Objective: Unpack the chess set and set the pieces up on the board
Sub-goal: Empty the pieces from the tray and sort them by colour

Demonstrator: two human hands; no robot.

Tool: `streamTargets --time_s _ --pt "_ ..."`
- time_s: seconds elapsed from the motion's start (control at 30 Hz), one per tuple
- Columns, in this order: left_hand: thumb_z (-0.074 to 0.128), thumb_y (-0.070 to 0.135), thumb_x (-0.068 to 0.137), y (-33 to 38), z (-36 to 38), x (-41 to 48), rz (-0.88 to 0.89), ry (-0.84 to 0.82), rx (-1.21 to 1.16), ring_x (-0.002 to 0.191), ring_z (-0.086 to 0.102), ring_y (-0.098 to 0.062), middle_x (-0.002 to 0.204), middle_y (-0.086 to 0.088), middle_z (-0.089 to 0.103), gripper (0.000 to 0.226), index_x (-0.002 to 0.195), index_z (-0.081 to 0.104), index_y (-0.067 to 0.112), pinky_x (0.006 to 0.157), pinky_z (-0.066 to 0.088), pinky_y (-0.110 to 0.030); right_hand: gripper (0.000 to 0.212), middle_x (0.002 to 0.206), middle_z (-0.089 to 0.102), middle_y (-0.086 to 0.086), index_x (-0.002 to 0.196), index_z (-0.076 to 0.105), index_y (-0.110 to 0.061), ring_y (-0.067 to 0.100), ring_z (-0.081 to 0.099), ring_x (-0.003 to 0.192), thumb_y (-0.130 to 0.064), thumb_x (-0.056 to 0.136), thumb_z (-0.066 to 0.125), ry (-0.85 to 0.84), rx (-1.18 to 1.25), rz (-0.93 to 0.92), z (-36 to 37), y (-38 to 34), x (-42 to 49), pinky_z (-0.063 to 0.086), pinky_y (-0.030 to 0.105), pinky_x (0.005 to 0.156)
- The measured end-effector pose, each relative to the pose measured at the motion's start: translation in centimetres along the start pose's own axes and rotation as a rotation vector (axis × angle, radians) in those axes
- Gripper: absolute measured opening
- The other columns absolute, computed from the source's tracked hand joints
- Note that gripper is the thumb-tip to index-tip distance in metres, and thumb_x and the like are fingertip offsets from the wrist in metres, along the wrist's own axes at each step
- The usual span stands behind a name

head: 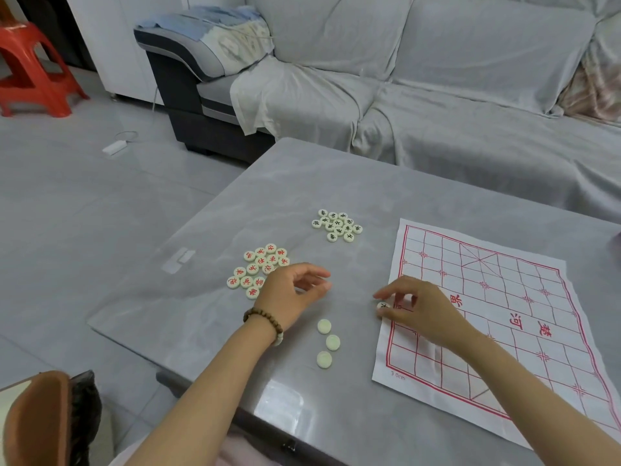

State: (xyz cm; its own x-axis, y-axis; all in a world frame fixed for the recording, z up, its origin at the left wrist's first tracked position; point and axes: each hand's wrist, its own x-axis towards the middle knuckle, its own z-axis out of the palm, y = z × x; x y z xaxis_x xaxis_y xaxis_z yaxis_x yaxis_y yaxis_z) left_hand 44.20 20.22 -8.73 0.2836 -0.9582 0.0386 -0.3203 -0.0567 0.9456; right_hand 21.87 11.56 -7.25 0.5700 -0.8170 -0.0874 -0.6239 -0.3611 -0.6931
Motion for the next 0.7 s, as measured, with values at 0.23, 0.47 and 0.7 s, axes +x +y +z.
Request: streamTargets --time_s 0.23,0.47,0.7 --pt "0.066 0.029 0.083 0.1 -0.4 -0.2 -0.008 0.0 0.08 0.08 0.064 -0.007 0.084 0.011 0.069 0.009 0.092 0.068 0.029 0.075 0.051 -0.018 0.017 0.089 0.064 -0.013 0.087 0.068 -0.03 0.006 0.057 0.08 -0.017 0.078 0.073 0.127 -0.012 -0.047 1.6 -1.5 3.4 0.043 0.015 0.072" --pt "0.059 0.032 0.088 -1.0 -2.1 -0.9 -0.069 -0.095 0.16 0.078 0.066 -0.008 0.083 0.009 0.071 0.012 0.098 0.066 0.03 0.077 0.055 -0.026 0.014 0.078 0.064 -0.004 0.086 0.07 -0.018 0.006 0.05 0.06 -0.008 0.076 0.069 0.27 0.109 0.033 4.2 -2.9 10.9 0.038 0.014 0.059" --pt "0.071 0.028 0.079 -0.8 -2.7 -2.9 -0.005 -0.294 0.268 0.072 0.052 0.0 0.088 0.012 0.065 0.024 0.101 0.066 0.036 0.072 0.047 -0.015 0.015 0.087 0.066 -0.009 0.084 0.067 -0.024 0.003 0.057 0.069 -0.009 0.082 0.066 0.294 0.215 -0.048 4.2 -3.7 7.2 0.041 0.007 0.064"
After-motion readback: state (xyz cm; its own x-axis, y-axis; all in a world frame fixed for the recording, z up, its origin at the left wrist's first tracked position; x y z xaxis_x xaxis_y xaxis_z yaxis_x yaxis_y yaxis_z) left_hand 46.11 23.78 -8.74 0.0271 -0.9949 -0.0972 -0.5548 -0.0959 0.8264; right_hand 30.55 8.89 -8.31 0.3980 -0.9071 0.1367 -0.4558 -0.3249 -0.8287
